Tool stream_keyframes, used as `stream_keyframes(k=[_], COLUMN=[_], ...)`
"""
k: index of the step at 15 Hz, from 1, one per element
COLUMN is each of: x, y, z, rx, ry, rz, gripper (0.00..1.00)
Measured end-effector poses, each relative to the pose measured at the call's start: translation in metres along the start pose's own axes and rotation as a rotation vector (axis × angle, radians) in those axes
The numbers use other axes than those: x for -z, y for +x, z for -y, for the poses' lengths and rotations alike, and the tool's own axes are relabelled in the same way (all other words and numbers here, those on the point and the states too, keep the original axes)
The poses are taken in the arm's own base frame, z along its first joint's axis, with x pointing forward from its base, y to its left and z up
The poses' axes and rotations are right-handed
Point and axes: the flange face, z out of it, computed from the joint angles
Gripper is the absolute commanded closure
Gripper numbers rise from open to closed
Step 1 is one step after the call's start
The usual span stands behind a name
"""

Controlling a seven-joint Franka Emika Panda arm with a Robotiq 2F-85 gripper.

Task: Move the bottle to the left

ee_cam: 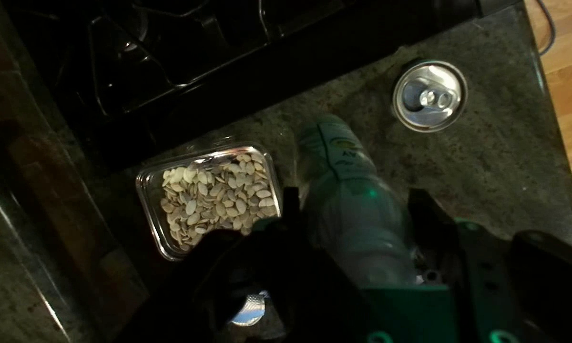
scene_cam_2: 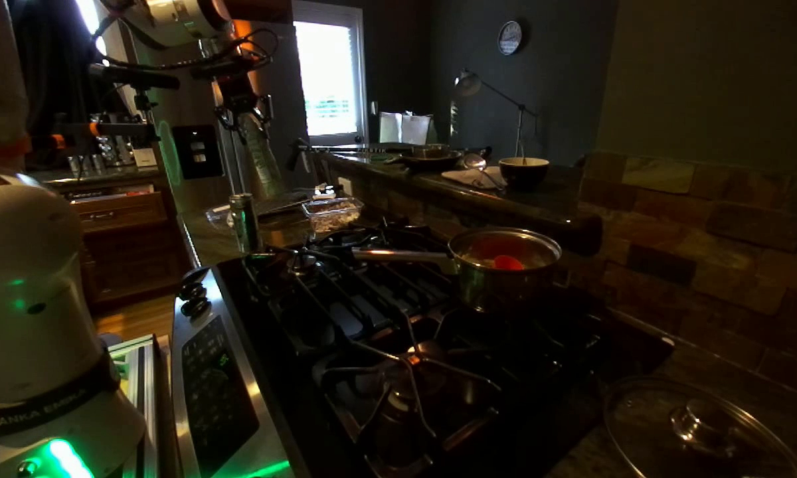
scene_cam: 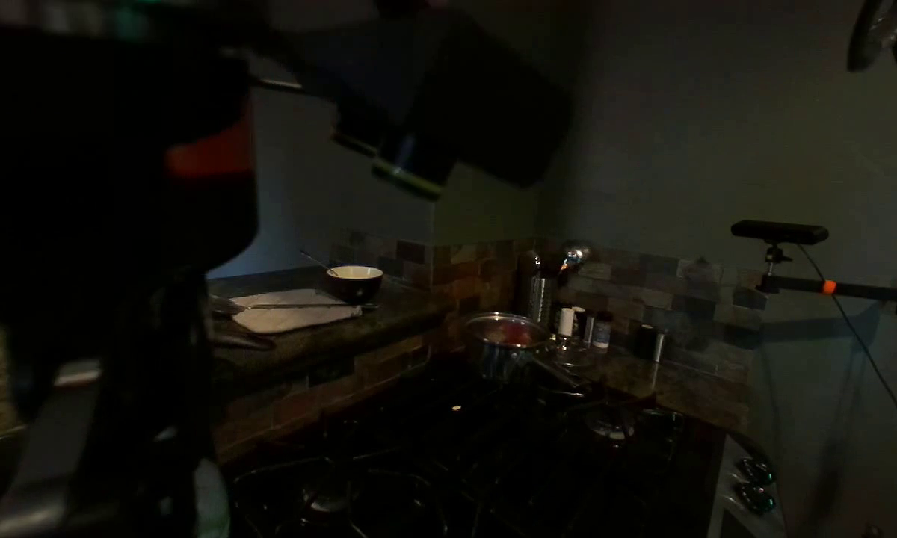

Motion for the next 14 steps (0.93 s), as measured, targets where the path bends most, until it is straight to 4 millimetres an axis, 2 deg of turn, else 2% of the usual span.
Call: stream_keyframes(k=[4,8,12,14], x=[-0.026,-0.045,-0.048,-0.045], y=[0.029,0.042,0.047,0.044], z=[0.009,0.001,-0.016,-0.020], rx=[0.012,0.017,0.085,0.154], ry=[-0.040,0.009,0.114,0.173], rz=[0.020,0.034,0.016,0.030], gripper=[0.67,0.67,0.67,0.67])
